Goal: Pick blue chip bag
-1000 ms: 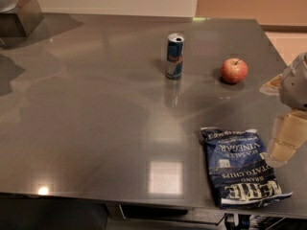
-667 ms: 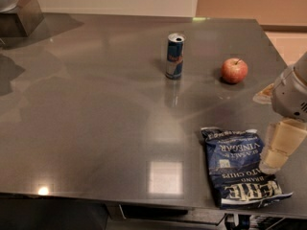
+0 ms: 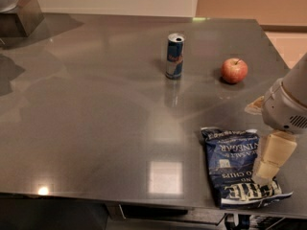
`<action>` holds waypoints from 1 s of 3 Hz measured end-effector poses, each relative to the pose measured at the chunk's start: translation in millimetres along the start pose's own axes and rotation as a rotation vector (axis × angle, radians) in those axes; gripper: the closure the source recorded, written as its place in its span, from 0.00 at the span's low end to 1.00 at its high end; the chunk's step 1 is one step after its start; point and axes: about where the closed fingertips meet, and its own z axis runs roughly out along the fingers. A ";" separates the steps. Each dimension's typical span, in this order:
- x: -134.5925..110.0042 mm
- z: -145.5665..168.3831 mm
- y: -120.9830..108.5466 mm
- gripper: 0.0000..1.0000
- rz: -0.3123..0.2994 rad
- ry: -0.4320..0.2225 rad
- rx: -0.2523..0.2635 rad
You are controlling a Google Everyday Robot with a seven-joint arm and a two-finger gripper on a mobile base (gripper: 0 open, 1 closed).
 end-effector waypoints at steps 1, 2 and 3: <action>1.4 6.7 4.8 0.00 -0.003 0.007 -0.007; 1.5 11.5 8.2 0.16 -0.007 0.012 -0.023; 0.8 13.4 10.3 0.40 -0.014 0.015 -0.033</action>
Offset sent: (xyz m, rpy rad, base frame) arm -0.0115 0.0048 -0.0185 -0.0065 0.0520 0.0223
